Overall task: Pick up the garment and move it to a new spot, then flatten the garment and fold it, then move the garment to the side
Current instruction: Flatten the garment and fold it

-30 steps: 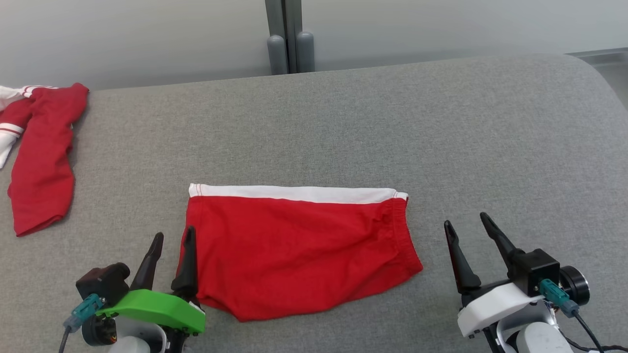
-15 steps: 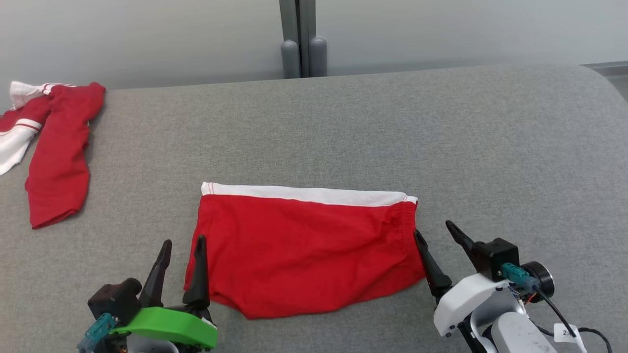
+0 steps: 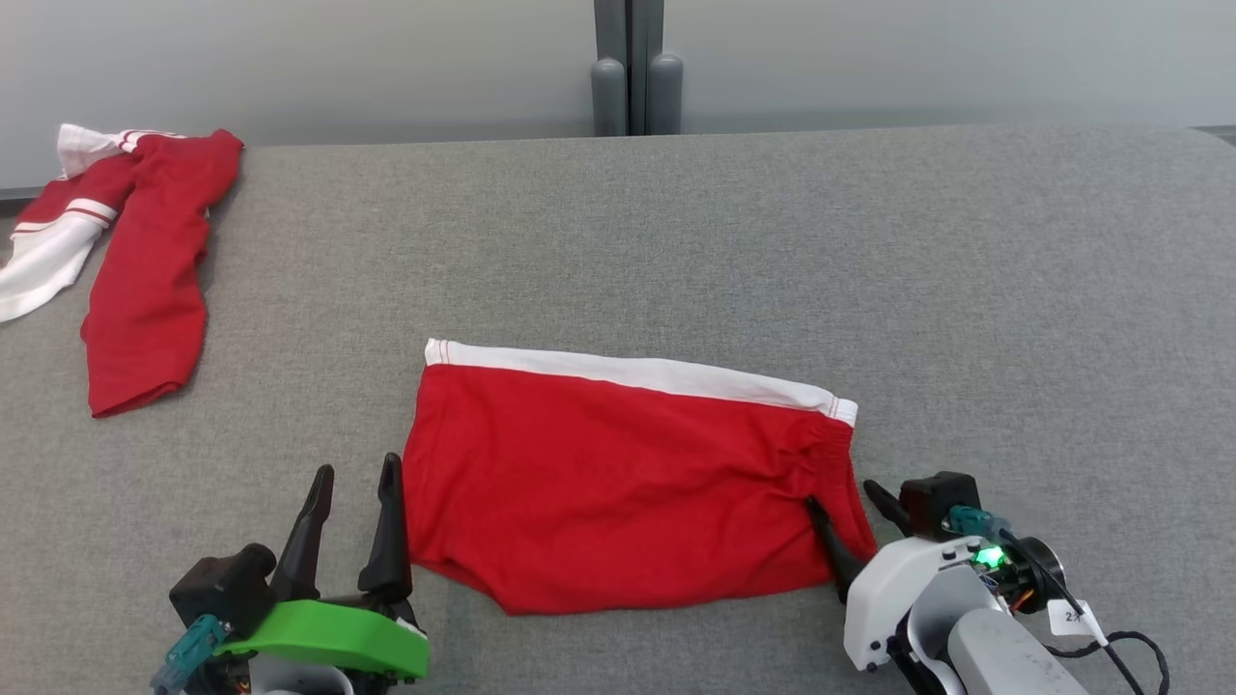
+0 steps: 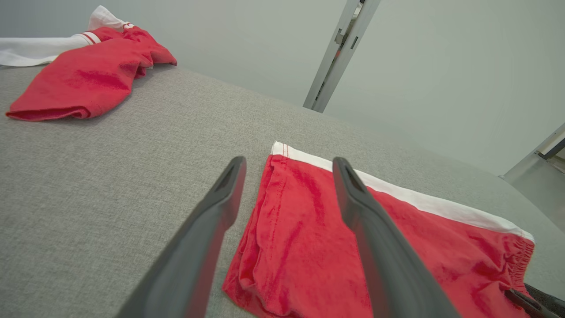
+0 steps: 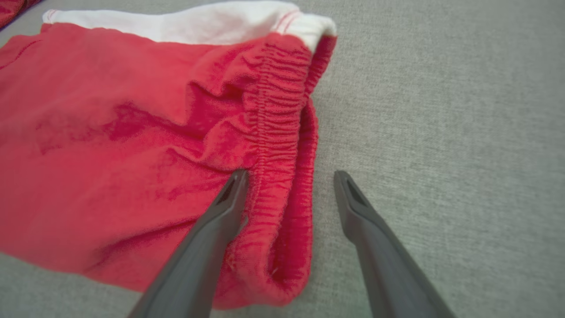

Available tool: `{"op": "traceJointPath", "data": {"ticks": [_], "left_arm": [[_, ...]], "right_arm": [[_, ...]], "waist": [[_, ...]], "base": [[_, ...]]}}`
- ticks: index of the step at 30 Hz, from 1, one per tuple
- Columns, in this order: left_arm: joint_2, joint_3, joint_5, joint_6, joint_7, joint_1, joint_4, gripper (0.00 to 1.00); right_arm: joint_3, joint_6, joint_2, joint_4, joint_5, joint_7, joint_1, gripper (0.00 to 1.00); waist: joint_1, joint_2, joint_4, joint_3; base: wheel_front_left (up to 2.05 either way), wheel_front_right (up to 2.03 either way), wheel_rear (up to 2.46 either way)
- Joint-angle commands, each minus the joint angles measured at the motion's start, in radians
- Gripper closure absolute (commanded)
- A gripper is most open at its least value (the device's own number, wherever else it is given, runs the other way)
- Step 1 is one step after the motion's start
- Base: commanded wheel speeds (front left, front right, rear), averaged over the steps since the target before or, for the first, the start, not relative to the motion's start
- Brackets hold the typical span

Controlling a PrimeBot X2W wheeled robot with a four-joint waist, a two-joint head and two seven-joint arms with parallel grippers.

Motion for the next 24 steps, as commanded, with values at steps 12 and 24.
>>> {"op": "traceJointPath", "data": {"ticks": [12, 24], "left_arm": [[-0.017, -0.003, 0.025, -0.004, -0.001, -0.01, -0.008, 0.0], [-0.016, -0.035, 0.034, -0.004, -0.001, -0.022, -0.037, 0.0]], "right_arm": [[0.042, -0.001, -0.005, 0.087, 0.055, 0.029, -0.121, 1.0], [-0.103, -0.001, -0.122, 0.071, -0.027, 0.139, -0.215, 1.0]], "waist": [[0.0, 0.0, -0.034, 0.014], [0.0, 0.0, -0.066, 0.017]], "base": [[0.0, 0.0, 0.0], [0.0, 0.0, 0.0]]}}
